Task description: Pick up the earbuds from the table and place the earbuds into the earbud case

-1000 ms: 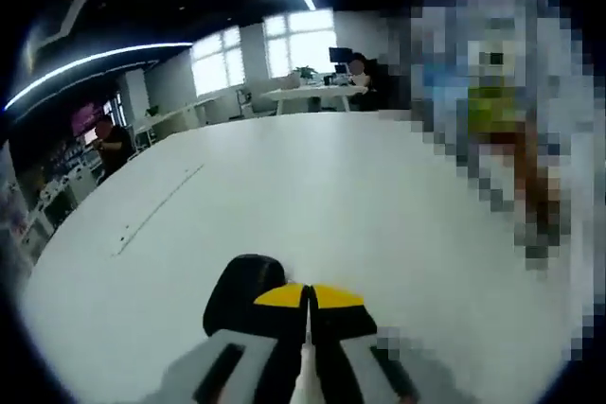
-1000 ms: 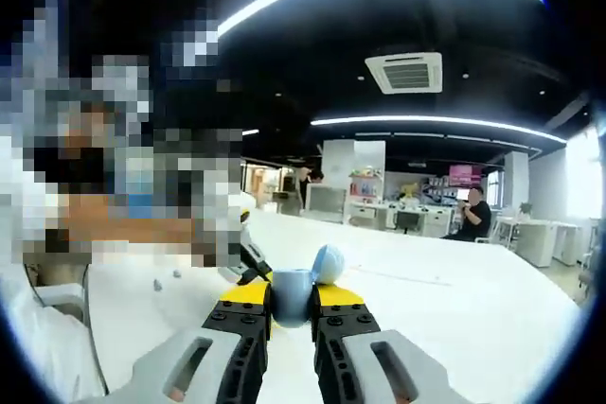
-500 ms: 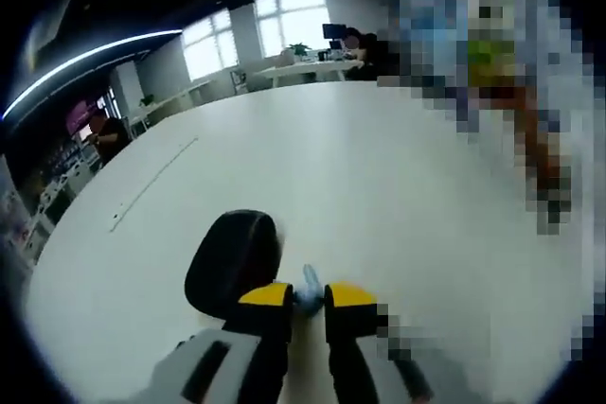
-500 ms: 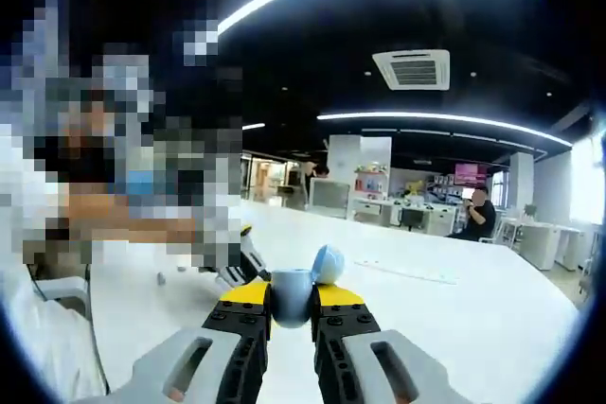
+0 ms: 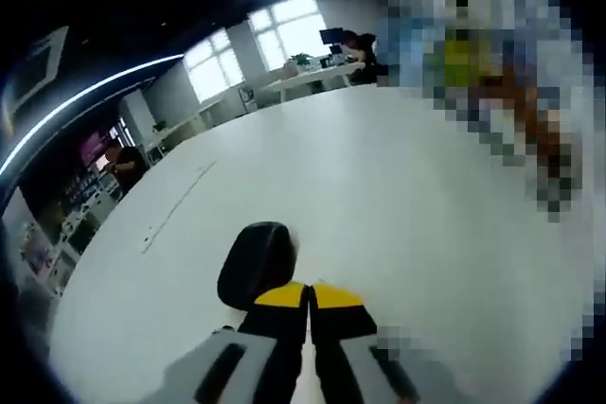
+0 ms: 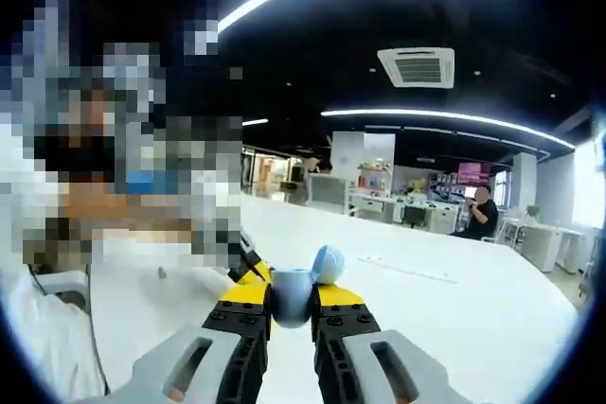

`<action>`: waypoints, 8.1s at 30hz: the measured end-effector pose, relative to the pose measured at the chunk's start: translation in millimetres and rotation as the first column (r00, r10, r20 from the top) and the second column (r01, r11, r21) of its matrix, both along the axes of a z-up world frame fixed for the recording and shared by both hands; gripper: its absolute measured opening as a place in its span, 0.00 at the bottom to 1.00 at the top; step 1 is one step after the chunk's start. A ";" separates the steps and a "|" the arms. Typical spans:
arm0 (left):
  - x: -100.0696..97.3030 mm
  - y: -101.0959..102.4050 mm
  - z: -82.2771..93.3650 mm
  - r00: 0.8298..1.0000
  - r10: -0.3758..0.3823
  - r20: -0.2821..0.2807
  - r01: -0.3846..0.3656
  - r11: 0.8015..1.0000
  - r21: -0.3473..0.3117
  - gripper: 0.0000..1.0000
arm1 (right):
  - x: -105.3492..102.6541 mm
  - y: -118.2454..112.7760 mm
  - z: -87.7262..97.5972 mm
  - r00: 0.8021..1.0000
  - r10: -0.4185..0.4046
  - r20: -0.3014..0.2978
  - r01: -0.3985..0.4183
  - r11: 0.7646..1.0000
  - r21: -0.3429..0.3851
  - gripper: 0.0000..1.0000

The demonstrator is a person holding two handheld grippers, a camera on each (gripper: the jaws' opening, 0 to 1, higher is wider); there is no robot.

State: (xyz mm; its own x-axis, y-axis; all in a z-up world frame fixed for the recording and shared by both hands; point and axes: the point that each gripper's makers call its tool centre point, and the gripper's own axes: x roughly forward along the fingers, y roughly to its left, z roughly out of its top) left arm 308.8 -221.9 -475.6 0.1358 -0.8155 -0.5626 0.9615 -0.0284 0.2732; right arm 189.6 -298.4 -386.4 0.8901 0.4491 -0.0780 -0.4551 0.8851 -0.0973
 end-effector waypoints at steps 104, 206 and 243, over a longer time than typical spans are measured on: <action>-149.6 -19.2 98.9 0.893 -0.436 0.108 0.397 0.879 0.262 0.13 | -47.3 13.4 -25.6 0.958 0.258 -0.129 -0.277 0.946 -0.166 0.15; -217.0 -10.2 179.4 0.890 -0.357 0.284 0.429 0.866 -0.257 0.42 | -74.4 65.8 74.0 0.791 0.577 0.203 -0.585 0.618 0.524 0.15; -125.6 189.2 163.5 0.989 0.081 -0.126 -0.146 0.699 -0.700 0.41 | -62.7 138.4 72.2 0.761 0.617 0.200 -0.641 0.670 0.373 0.15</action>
